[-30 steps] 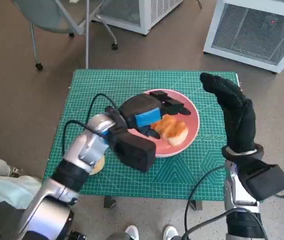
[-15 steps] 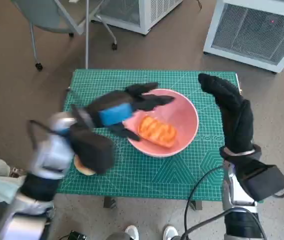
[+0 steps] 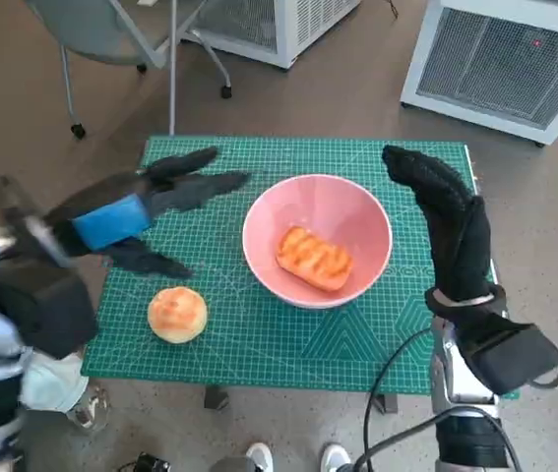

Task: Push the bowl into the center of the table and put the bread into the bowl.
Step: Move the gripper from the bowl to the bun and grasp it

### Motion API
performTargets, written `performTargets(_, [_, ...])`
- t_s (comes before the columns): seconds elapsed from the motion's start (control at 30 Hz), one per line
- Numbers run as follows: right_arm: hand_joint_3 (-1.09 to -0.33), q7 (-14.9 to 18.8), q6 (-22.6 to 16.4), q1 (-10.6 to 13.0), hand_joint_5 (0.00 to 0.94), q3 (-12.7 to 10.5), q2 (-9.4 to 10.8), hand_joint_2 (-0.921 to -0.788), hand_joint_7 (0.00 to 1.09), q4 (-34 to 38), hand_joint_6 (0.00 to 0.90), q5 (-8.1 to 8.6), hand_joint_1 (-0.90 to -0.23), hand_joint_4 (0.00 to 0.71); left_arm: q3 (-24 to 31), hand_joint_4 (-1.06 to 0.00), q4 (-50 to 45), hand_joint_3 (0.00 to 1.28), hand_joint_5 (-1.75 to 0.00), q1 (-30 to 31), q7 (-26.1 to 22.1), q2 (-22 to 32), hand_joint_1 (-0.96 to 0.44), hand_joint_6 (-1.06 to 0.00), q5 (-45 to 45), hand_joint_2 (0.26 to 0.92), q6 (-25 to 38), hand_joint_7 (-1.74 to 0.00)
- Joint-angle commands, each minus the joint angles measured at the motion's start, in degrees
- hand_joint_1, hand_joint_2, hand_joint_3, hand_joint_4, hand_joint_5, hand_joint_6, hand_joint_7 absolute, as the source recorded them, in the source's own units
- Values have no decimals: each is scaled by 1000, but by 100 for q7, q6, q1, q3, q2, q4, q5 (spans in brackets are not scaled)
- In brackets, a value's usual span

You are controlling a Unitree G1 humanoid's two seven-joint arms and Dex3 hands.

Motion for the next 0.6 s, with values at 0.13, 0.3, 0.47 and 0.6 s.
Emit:
performTargets(0.13, [-775,57,9,79,0,50,73,-921,493,179,-1,42,-757,137,72,-87,121,2,-8,378,-395,375,-252,-299,-169,767,240,-16])
performTargets(0.3, [-774,74,-5,29,1,62,95,-921,493,257,-1,51,-757,138,-72,-87,156,4,-4,561,-544,498,-224,-308,-32,773,402,-16])
performTargets(0.47, [-772,86,-19,-14,1,67,103,-921,495,321,-1,54,-756,139,-182,-90,37,2,-3,763,-500,567,-210,-313,267,771,592,-14])
performTargets(0.6, [-771,112,-29,-46,2,72,109,-921,497,377,-1,69,-756,140,-264,-93,-133,0,-2,908,-554,567,-175,-316,377,766,821,-10])
